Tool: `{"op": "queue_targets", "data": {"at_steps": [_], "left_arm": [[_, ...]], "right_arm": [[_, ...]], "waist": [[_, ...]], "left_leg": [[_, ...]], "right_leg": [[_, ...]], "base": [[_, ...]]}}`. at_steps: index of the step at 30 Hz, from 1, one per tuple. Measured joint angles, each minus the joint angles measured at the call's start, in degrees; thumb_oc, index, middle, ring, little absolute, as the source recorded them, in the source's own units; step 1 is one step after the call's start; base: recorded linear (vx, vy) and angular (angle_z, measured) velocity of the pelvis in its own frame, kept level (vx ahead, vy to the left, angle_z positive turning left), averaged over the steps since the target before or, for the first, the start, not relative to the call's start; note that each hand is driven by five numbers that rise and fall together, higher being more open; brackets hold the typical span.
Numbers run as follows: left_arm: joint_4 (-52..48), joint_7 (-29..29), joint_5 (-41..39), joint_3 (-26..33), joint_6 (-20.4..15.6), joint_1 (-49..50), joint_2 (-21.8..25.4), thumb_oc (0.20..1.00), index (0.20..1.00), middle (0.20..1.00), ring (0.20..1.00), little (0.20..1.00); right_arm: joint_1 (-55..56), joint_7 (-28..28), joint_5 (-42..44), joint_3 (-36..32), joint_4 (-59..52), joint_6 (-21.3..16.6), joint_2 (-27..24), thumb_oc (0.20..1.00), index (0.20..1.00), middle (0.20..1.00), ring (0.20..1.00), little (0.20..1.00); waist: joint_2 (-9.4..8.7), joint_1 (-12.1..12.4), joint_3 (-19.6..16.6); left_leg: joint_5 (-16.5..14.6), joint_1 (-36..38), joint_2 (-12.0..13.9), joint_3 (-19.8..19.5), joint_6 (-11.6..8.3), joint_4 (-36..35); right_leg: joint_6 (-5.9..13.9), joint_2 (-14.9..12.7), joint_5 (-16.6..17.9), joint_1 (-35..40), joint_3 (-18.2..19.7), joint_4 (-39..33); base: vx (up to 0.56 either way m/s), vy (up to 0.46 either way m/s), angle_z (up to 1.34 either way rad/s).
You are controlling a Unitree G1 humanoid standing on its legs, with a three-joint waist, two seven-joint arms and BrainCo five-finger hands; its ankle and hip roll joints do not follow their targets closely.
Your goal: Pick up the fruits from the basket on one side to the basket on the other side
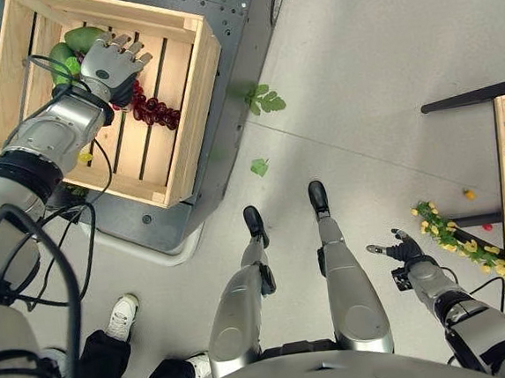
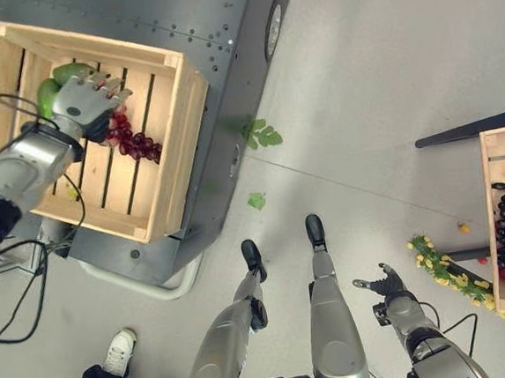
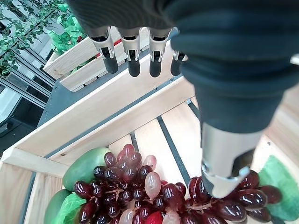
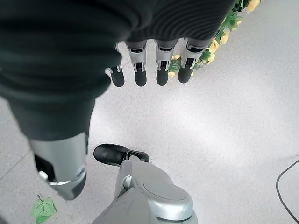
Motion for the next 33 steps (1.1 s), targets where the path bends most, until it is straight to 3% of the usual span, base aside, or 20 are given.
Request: {"op": "queue_targets", "data": {"at_steps": [6,21,33], "left_arm": [[4.38,-0.02,0.02,0.08,0.41,0.09,0.17,1.000,1.000,1.000,1.000,1.000],[6.93,0.59,0.03,0.61,2.78,0.02,-0.34,1.000,1.000,1.000,1.000,1.000],[4.83,2.08,-0.59,5.83,3.91,-0.03,-3.60,1.000,1.000,1.000,1.000,1.000]], "right_arm": [[-0.07,-0.67,-0.01,0.01,-0.86,-0.35,-0.72,1.000,1.000,1.000,1.000,1.000],[0.04,-1.95,1.05,1.38,-5.45,-1.44,-1.46,1.000,1.000,1.000,1.000,1.000],[0.14,-2.19,1.56,2.26,-7.48,-1.67,-1.52,1.000,1.000,1.000,1.000,1.000]], "waist": [[1.01,0.02,0.71],[0.54,-1.46,1.99],[-0.05,-2.03,2.40]], "left_leg": [[0.45,-2.80,-0.06,0.08,0.49,0.00],[0.83,-6.48,-0.11,0.91,0.66,0.00],[0.98,-8.59,-0.09,1.31,0.74,0.00]], "right_leg": [[-0.11,0.03,1.08,-3.03,0.14,0.02],[-0.14,0.06,1.88,-7.14,0.64,0.14],[-0.17,0.14,2.33,-9.54,1.21,0.25]], "base": [[0.00,0.011,-0.03],[0.00,0.001,-0.02],[0.00,-0.002,-0.02]]}}
